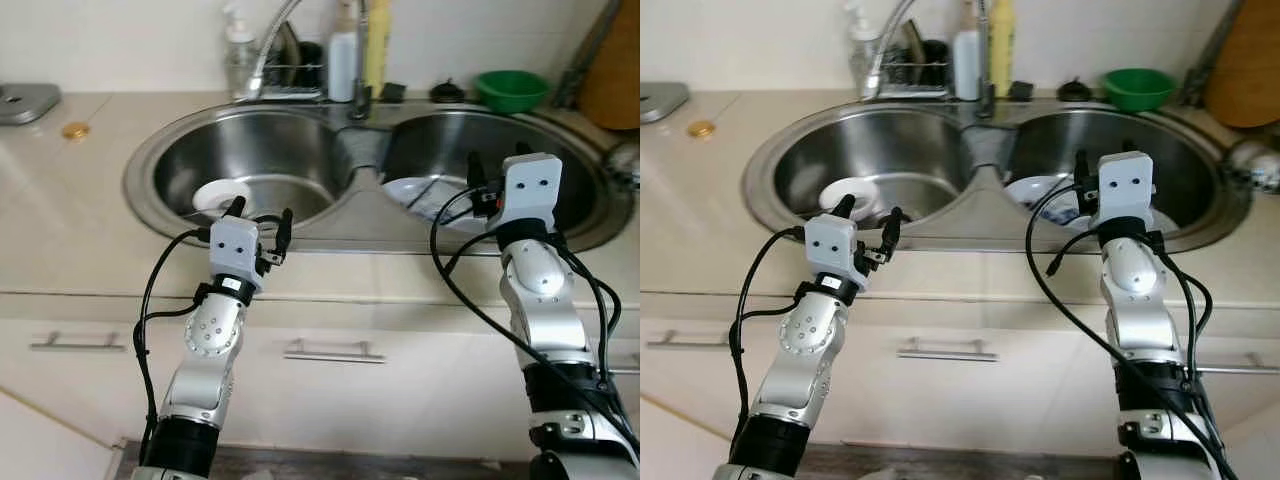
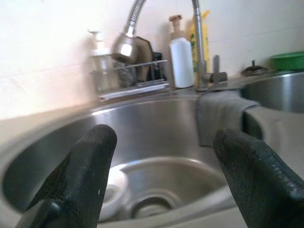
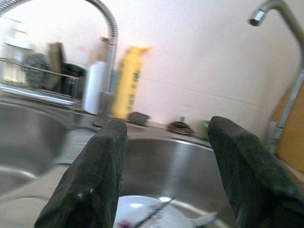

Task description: Kitchen organization

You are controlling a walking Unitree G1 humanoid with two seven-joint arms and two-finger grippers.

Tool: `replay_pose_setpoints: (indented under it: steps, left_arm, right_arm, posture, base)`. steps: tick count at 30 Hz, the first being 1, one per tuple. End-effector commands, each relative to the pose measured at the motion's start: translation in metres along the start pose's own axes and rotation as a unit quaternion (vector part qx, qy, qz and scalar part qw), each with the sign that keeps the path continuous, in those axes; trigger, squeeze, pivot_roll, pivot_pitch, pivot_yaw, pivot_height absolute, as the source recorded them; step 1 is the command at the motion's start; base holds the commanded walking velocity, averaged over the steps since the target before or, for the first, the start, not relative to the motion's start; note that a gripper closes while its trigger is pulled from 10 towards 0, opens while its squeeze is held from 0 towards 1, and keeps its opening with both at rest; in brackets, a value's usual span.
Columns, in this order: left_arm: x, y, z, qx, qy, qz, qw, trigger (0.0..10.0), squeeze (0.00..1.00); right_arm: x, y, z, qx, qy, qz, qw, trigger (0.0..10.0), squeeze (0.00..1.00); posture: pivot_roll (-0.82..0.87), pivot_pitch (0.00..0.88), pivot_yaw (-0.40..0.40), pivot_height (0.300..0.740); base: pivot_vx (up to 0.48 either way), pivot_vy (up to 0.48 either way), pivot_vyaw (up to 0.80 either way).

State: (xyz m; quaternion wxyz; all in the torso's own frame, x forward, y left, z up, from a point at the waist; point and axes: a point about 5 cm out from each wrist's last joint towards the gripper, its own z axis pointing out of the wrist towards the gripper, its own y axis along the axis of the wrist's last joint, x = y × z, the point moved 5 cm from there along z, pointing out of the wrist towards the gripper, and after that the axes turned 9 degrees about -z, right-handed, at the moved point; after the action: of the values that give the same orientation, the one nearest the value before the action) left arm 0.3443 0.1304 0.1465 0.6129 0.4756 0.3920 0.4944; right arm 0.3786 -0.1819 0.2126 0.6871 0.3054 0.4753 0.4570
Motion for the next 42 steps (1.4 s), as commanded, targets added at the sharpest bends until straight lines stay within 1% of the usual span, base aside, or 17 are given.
replay_pose_setpoints:
  steps: [1, 10, 17, 19, 22, 23, 26, 30, 34, 36, 39, 42]
  left_arm:
    - [-0.006, 0.004, 0.002, -0.006, -0.006, -0.007, 1.000, 10.0, 0.00]
    - [-0.005, 0.004, 0.001, -0.007, -0.006, -0.006, 1.000, 10.0, 0.00]
    - [-0.005, 0.007, 0.001, -0.016, -0.006, -0.003, 1.000, 10.0, 0.00]
    - [-0.005, 0.009, 0.001, -0.021, -0.003, -0.002, 1.000, 10.0, 0.00]
    - [-0.004, 0.010, 0.001, -0.024, -0.003, -0.002, 1.000, 10.0, 0.00]
    - [-0.005, 0.011, 0.001, -0.025, -0.003, -0.001, 1.000, 10.0, 0.00]
    - [-0.004, 0.012, 0.001, -0.028, -0.003, -0.001, 1.000, 10.0, 0.00]
    - [-0.005, 0.013, 0.000, -0.032, -0.003, 0.007, 0.999, 10.0, 0.00]
    - [-0.007, 0.012, 0.000, -0.031, -0.009, 0.026, 0.999, 10.0, 0.00]
    - [-0.008, 0.012, 0.000, -0.030, -0.010, 0.027, 0.999, 10.0, 0.00]
    - [-0.009, 0.011, -0.001, -0.028, -0.016, 0.036, 0.999, 10.0, 0.00]
    - [-0.010, 0.011, -0.001, -0.029, -0.016, 0.036, 0.999, 10.0, 0.00]
  right_arm:
    - [-0.008, 0.002, -0.004, -0.008, -0.015, -0.010, 1.000, 10.0, 0.00]
    - [0.001, 0.007, -0.011, -0.023, -0.010, -0.012, 1.000, 10.0, 0.00]
    - [-0.004, 0.011, -0.021, -0.034, -0.034, -0.014, 0.999, 10.0, 0.00]
    - [-0.005, 0.014, -0.024, -0.044, -0.046, -0.025, 0.998, 10.0, 0.00]
    - [0.001, 0.016, -0.027, -0.049, -0.040, -0.025, 0.998, 10.0, 0.00]
    - [0.003, 0.016, -0.028, -0.047, -0.037, -0.022, 0.998, 10.0, 0.00]
    - [0.005, 0.013, -0.029, -0.038, -0.038, -0.013, 0.998, 10.0, 0.00]
    - [0.006, 0.013, -0.030, -0.039, -0.037, -0.014, 0.998, 10.0, 0.00]
    - [0.009, 0.016, -0.033, -0.046, -0.035, -0.017, 0.998, 10.0, 0.00]
    - [0.009, 0.017, -0.033, -0.047, -0.035, -0.018, 0.998, 10.0, 0.00]
    - [0.006, 0.019, -0.035, -0.051, -0.040, -0.020, 0.998, 10.0, 0.00]
    - [0.004, 0.019, -0.036, -0.052, -0.043, -0.020, 0.998, 10.0, 0.00]
  posture:
    - [-0.08, 0.011, 0.025, 0.740]
    - [-0.08, 0.007, 0.025, 0.740]
    - [-0.08, 0.005, 0.024, 0.740]
    - [-0.08, 0.004, 0.022, 0.740]
    - [-0.08, 0.000, 0.020, 0.740]
    - [-0.08, 0.000, 0.020, 0.740]
    - [-0.08, 0.000, 0.019, 0.740]
    - [-0.08, 0.000, 0.019, 0.740]
    - [-0.08, 0.008, 0.020, 0.740]
    - [-0.08, 0.010, 0.020, 0.740]
    - [-0.08, 0.014, 0.021, 0.740]
    - [-0.09, 0.015, 0.021, 0.740]
  base:
    - [0.000, 0.480, 0.00]
    - [0.000, 0.480, 0.00]
    - [0.000, 0.480, 0.00]
    - [0.000, 0.480, 0.00]
    - [0.000, 0.480, 0.00]
    - [0.000, 0.480, -0.57]
    - [0.000, 0.332, -0.80]
    - [0.000, 0.000, -0.80]
    - [0.000, 0.000, -0.80]
    - [0.000, 0.000, -0.80]
    - [0.000, -0.480, -0.80]
    - [0.000, -0.480, -0.80]
